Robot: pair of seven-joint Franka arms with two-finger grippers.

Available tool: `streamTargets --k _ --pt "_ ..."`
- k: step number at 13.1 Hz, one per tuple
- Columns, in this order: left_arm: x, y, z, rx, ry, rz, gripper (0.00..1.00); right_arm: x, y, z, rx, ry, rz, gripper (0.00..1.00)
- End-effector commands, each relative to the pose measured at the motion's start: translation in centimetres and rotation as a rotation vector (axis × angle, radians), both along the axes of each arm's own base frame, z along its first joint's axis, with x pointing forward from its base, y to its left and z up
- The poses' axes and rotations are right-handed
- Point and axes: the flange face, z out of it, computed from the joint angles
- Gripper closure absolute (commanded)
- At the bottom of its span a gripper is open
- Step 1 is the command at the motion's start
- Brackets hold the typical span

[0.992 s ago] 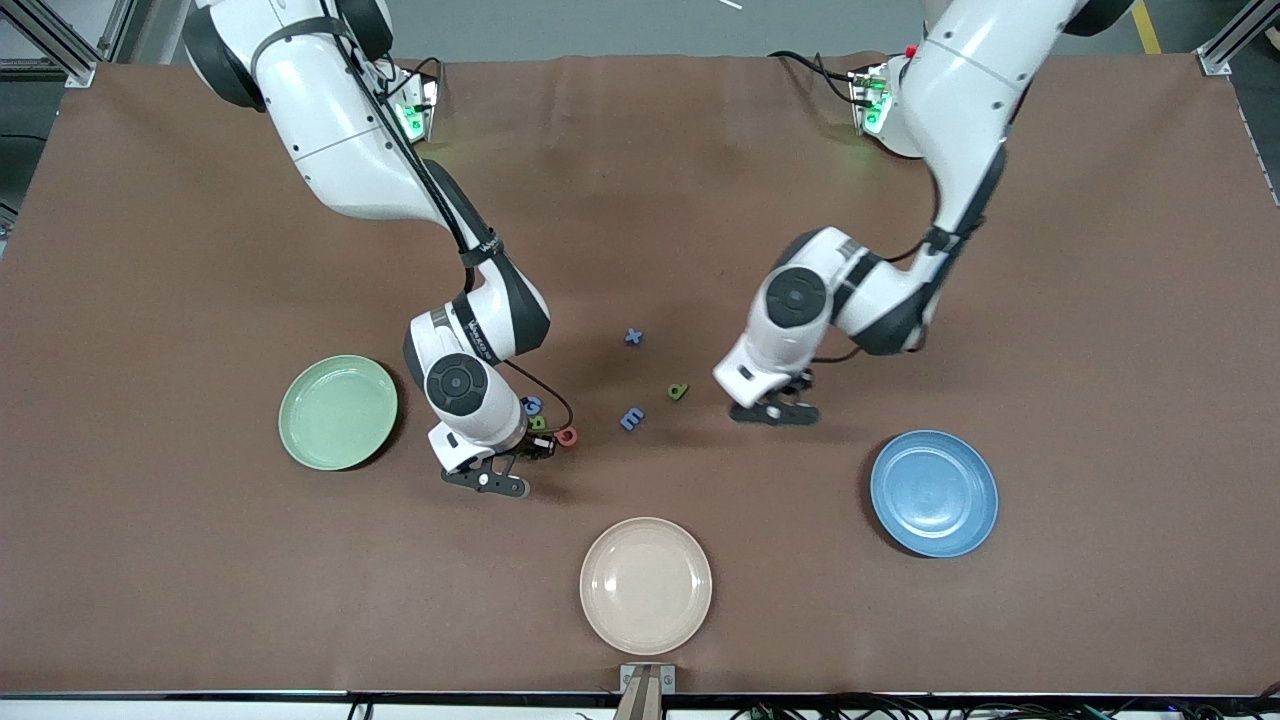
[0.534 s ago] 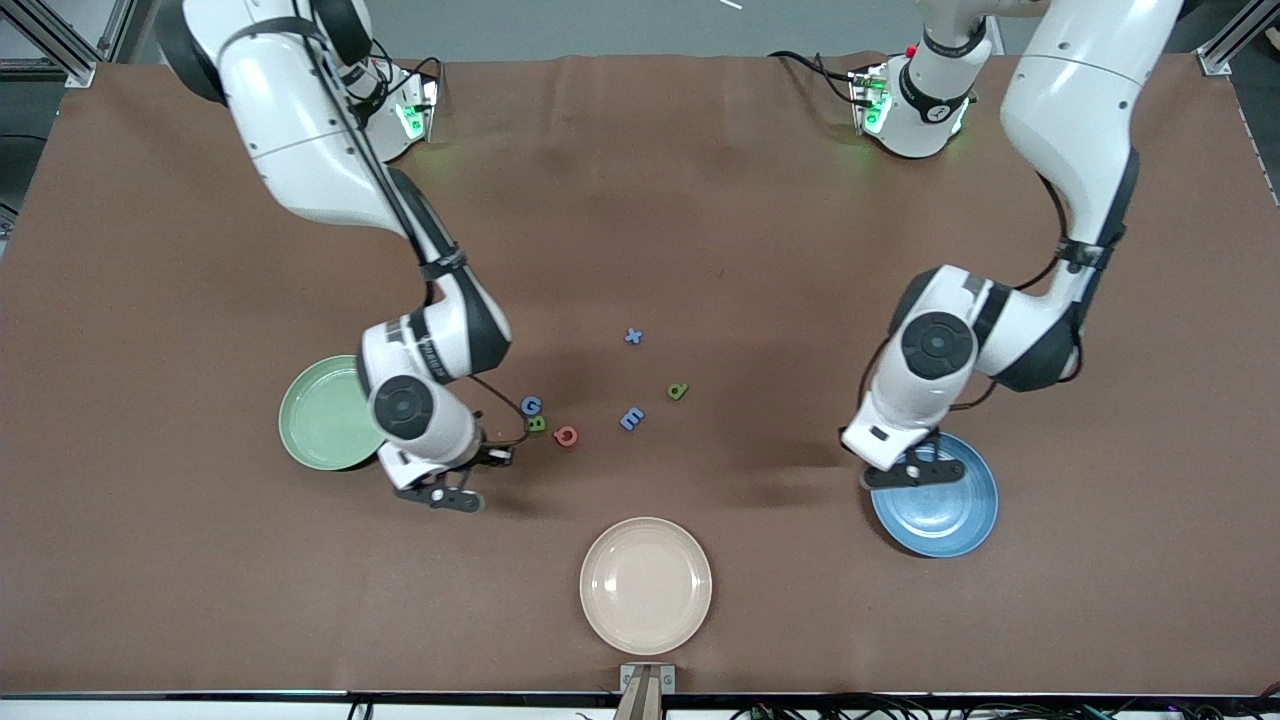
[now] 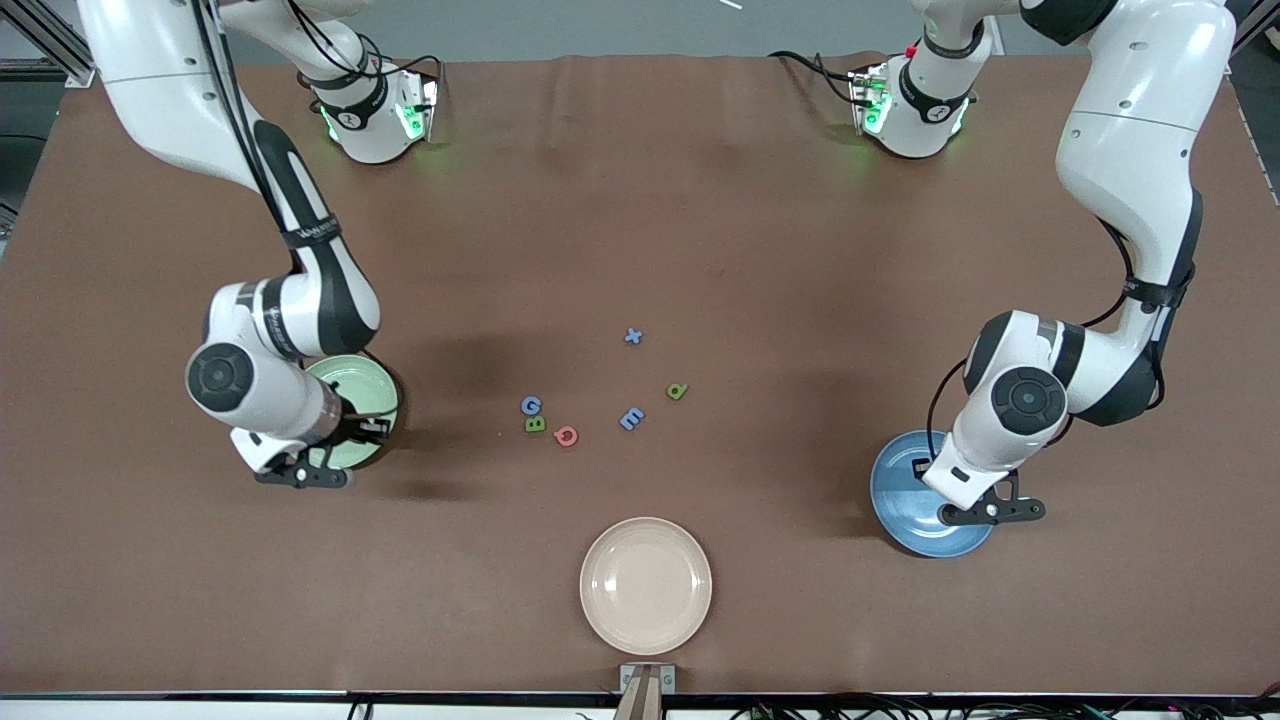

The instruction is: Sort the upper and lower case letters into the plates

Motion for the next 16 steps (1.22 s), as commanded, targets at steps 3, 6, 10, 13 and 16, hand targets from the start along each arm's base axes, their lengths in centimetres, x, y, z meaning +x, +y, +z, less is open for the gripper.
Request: streamTargets --k 3,6,10,13,16 --pt "0.1 -3.1 3.8 -0.015 -0.043 -0.006 0.00 -5.9 -5.9 -2.4 0.014 0.006 0.038 0.99" --pt "-2.0 -9.6 4.6 -0.062 -0.013 0.061 0.00 -7.0 -6.4 -3.1 0.014 0.019 0.028 0.28" --pt "-6.4 -20.8 2.6 -0.095 -0.020 0.209 0.01 -3.8 -2.8 0.4 0.021 -0.016 -0.018 0.00" --pt "-9.9 -27.2 0.0 -0.132 -0.021 0.313 0.02 -0.6 5.4 3.5 0.026 -0.055 -0.113 0.00" --pt "-12.9 -31.6 -1.9 -0.157 -0.015 0.377 0.05 0.3 13.8 1.2 0.032 -0.064 -0.200 0.00"
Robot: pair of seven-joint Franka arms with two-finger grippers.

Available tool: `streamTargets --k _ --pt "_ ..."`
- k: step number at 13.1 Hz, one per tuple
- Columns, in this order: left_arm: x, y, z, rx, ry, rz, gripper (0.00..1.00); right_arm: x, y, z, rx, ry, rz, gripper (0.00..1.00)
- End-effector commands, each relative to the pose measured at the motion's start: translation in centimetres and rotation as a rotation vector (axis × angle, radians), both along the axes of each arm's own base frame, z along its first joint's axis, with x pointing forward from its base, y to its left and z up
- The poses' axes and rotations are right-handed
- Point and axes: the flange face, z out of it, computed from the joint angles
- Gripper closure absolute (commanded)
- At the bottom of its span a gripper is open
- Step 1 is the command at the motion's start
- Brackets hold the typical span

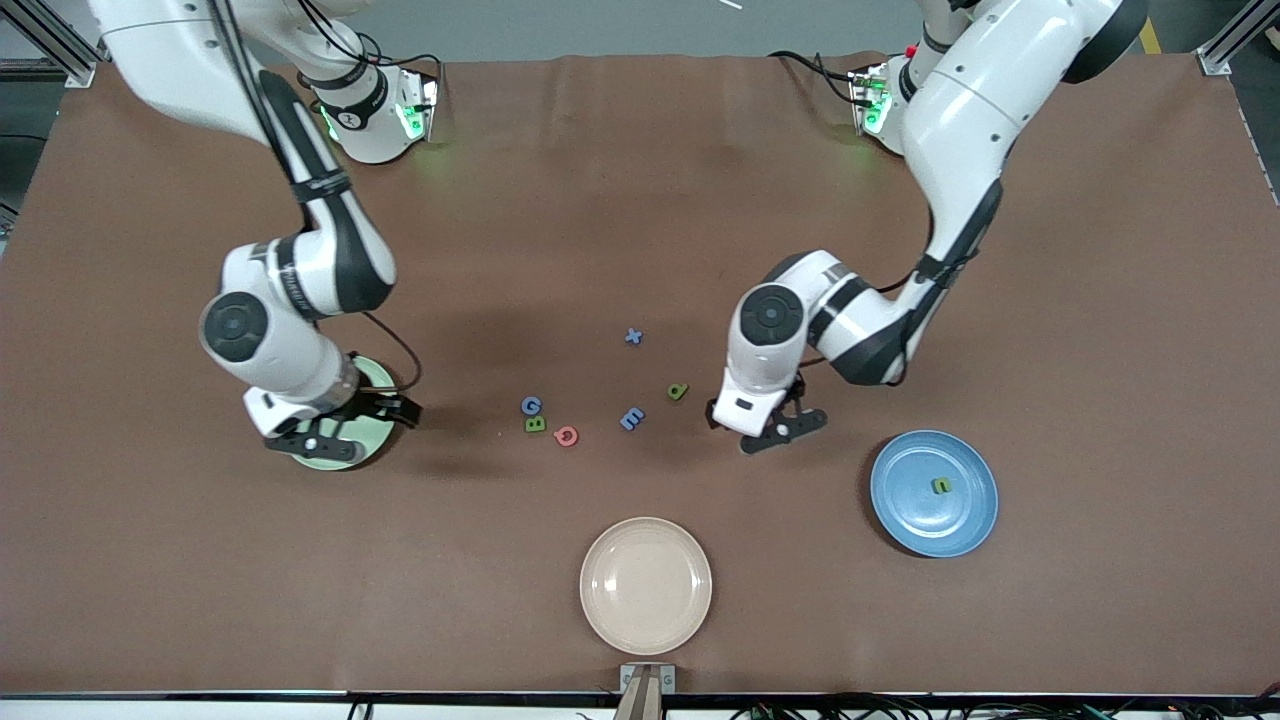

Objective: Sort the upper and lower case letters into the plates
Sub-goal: 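Grasp the green p with the left gripper while the right gripper grasps the B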

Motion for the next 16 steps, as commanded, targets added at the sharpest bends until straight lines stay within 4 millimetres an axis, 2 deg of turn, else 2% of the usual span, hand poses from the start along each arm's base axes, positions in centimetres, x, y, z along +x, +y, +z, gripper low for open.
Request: streamTargets --k 1,2,4,5,7,9,13,16 --pt "-1.5 -2.6 -1.0 -0.033 -0.019 0.087 0.08 1.3 6.8 -3.6 0.005 0.008 -0.092 0.01" --pt "-2.3 -3.7 -1.7 -0.040 -0.014 0.122 0.11 1.4 9.0 -4.3 0.007 0.006 -0.108 0.04" --pt "-3.9 -5.8 -2.5 -0.042 -0.006 0.151 0.16 1.3 11.2 -4.9 0.012 -0.003 -0.108 0.15" --pt "-4.0 -6.3 -2.7 -0.047 -0.006 0.164 0.18 0.9 12.3 -5.4 0.013 -0.006 -0.092 0.20" --pt "-3.9 -7.2 -2.8 -0.060 -0.010 0.188 0.20 0.4 12.9 -6.4 0.002 -0.005 -0.061 0.20" --pt "-4.3 -8.3 -2.9 -0.068 -0.012 0.192 0.22 -0.9 15.3 -7.5 -0.001 -0.007 -0.019 0.20" --pt "-4.3 -8.7 -4.0 -0.066 -0.005 0.184 0.29 -1.8 16.8 -9.7 0.001 -0.026 0.016 0.20" --pt "-4.3 -8.6 -4.4 -0.059 -0.005 0.170 0.35 -2.0 16.7 -9.8 -0.007 -0.012 0.018 0.20"
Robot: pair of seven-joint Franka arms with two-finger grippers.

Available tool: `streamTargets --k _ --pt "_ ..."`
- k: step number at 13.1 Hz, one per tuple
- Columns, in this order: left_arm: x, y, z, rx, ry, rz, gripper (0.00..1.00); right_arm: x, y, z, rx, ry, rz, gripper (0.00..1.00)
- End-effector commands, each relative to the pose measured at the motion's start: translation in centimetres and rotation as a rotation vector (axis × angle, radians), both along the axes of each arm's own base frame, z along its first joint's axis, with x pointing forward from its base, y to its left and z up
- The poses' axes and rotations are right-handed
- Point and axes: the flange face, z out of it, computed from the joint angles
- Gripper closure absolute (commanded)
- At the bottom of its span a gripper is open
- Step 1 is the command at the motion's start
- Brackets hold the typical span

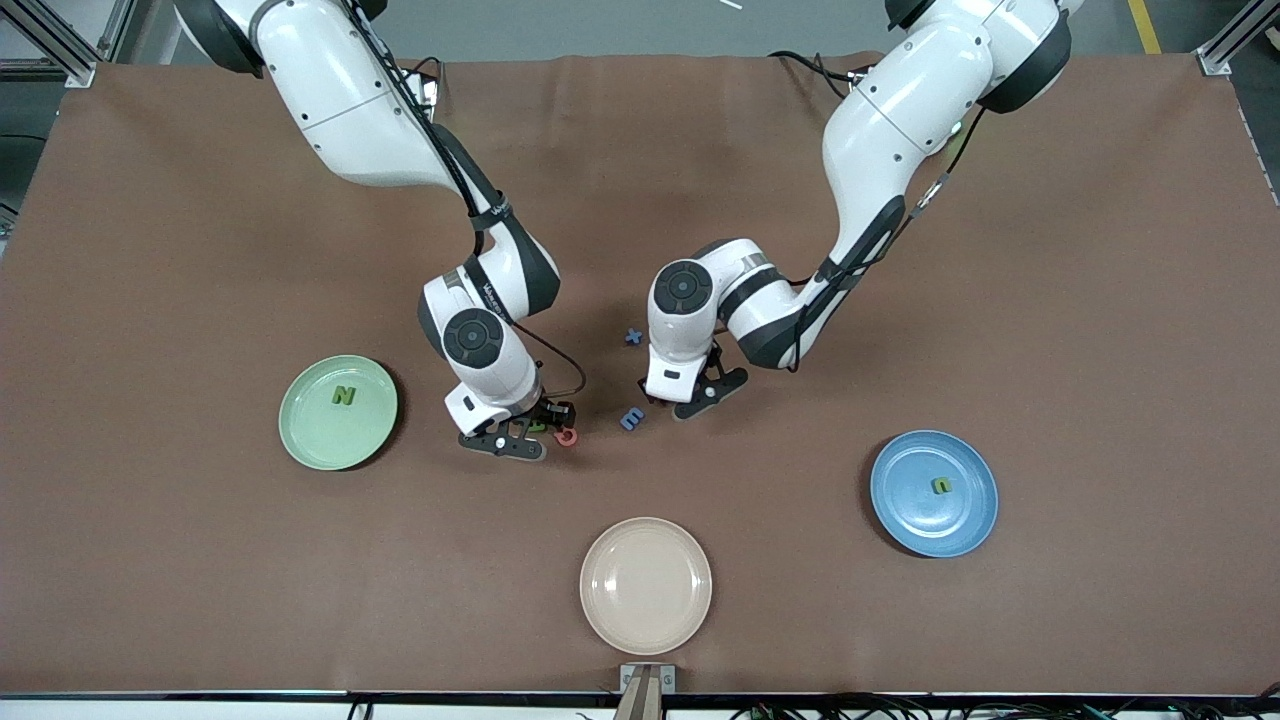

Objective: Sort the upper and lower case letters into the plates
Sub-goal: 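Grasp the green p with the left gripper while the right gripper grasps the B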

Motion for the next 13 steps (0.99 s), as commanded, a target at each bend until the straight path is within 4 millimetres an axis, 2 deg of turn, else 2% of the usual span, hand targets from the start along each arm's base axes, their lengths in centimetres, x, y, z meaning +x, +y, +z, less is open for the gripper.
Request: streamTargets --k 1,2,4,5,6,7,8,11,13 --pt "0.5 -0.5 0.0 0.001 -0.018 -0.007 0.41 0.2 -0.4 0.2 -0.016 0.002 0.008 0.20" --pt "0.5 -0.5 0.0 0.000 -0.017 -0.006 0.52 -0.1 -0.6 -0.1 -0.022 0.011 0.023 0.20" --pt "0.6 -0.5 0.4 0.000 -0.026 -0.010 0.86 -0.6 -0.8 -0.8 -0.030 0.022 0.052 0.20" --pt "1.0 -0.2 0.7 -0.001 -0.032 -0.008 0.97 -0.6 -1.0 -0.9 -0.030 0.023 0.055 0.20" --pt "1.3 0.1 0.8 0.000 -0.034 -0.015 1.00 -0.6 -1.0 -0.8 -0.031 0.022 0.057 0.25" --pt "1.9 0.4 1.7 -0.002 -0.048 -0.034 1.00 -0.5 -1.0 -0.8 -0.030 0.020 0.066 0.34" --pt "3.5 1.5 3.3 -0.004 -0.069 -0.036 1.00 -0.4 -1.2 -0.8 -0.030 0.018 0.080 0.43" --pt "8.1 7.4 6.4 0.030 -0.091 -0.057 1.00 -0.1 -1.6 -0.7 -0.029 0.013 0.109 0.64" --pt "11.2 12.7 8.5 0.063 -0.093 -0.108 1.00 0.1 -2.0 -0.6 -0.031 0.016 0.102 0.96"
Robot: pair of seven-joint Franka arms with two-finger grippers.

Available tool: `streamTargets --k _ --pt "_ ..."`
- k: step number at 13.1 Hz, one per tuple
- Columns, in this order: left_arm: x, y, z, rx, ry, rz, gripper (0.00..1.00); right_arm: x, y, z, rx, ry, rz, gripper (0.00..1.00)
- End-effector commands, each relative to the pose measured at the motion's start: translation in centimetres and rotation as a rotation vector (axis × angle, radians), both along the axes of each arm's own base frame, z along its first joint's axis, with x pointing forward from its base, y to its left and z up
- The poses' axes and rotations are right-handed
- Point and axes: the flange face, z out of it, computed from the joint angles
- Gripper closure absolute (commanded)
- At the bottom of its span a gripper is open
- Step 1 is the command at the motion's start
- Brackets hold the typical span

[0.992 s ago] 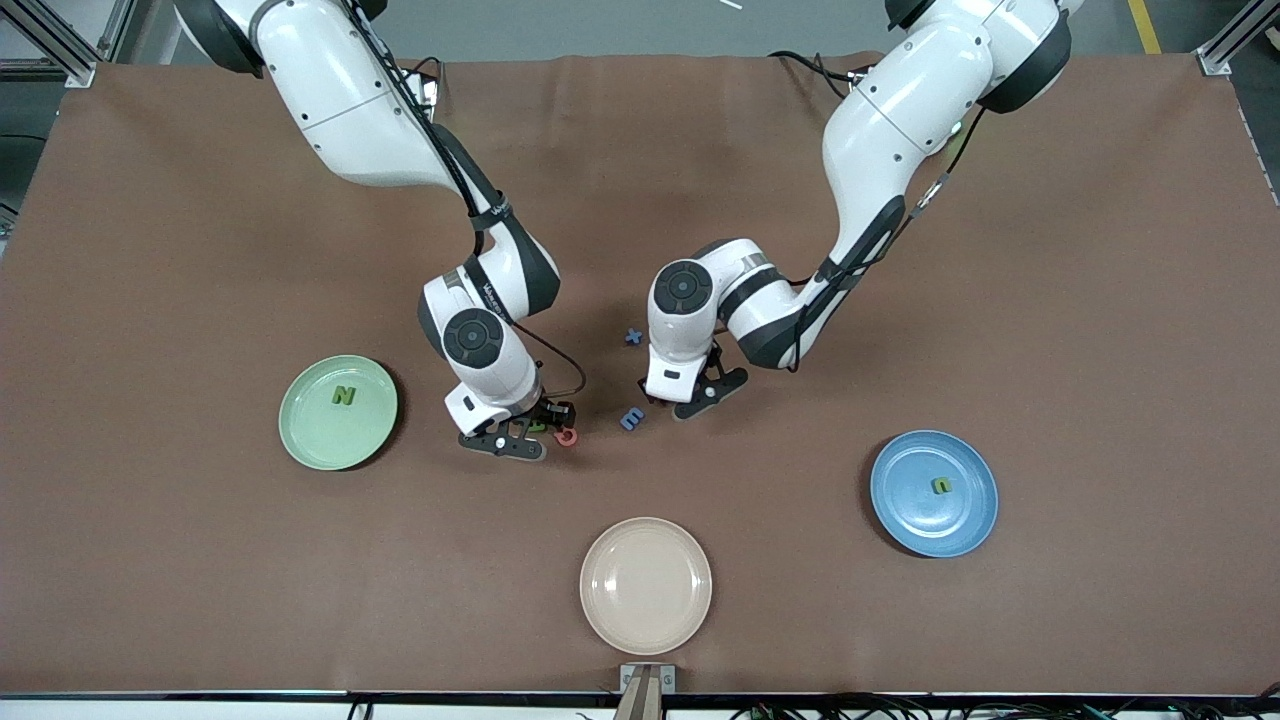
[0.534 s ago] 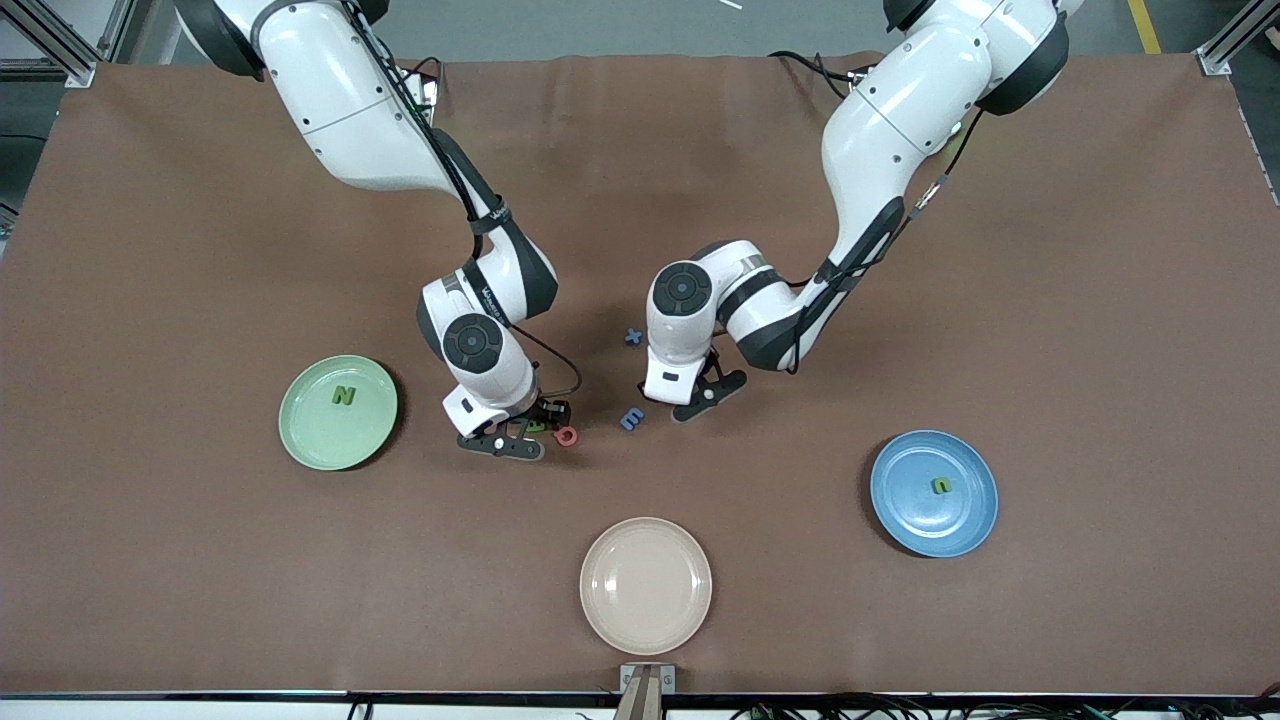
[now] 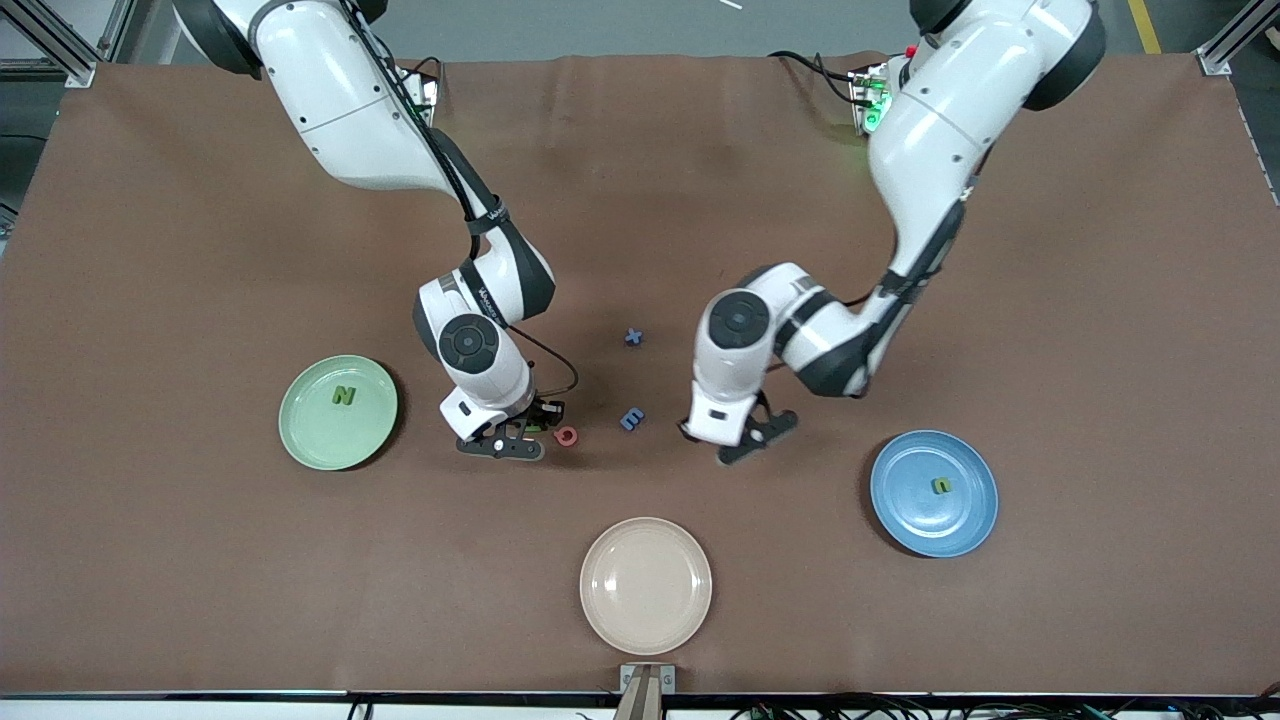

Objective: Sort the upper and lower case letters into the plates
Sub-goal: 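Drop the p on the blue plate while the right gripper drops B on green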

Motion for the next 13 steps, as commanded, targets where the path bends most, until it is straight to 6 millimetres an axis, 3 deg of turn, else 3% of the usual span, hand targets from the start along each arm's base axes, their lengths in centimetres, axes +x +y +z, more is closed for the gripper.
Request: streamTargets --k 1,3,5,7,8,9,10,11,12,13 --pt "3.1 6.7 3.6 0.064 -0.006 -0.064 1.00 0.3 -1.6 -0.2 -0.010 0.007 0.000 1.00" --pt "5.3 13.4 4.5 0.088 0.018 -0.076 1.00 1.5 -4.6 1.4 -0.014 0.015 0.024 1.00" --pt "5.8 17.4 3.3 0.106 0.053 -0.112 1.00 2.8 -9.0 4.1 -0.028 0.062 0.078 1.00" --pt "6.5 21.8 2.3 0.117 0.082 -0.135 0.98 2.9 -15.0 5.6 -0.025 0.076 0.152 1.00" --pt "6.9 23.7 2.1 0.117 0.089 -0.136 0.90 2.7 -17.6 6.0 -0.022 0.084 0.190 1.00" --pt "7.2 25.2 1.9 0.115 0.093 -0.127 0.81 2.5 -20.3 6.1 -0.019 0.089 0.220 1.00" --pt "7.5 25.8 1.5 0.110 0.094 -0.119 0.65 2.1 -22.5 6.2 -0.016 0.097 0.243 1.00" --pt "7.7 26.1 1.4 0.108 0.087 -0.122 0.38 1.3 -24.0 5.8 -0.015 0.113 0.247 1.00" --pt "7.8 26.2 1.2 0.104 0.085 -0.119 0.00 0.6 -25.0 5.4 -0.013 0.126 0.236 1.00" --pt "7.7 26.0 1.5 0.104 0.081 -0.115 0.00 0.2 -26.1 5.1 -0.012 0.133 0.227 1.00"
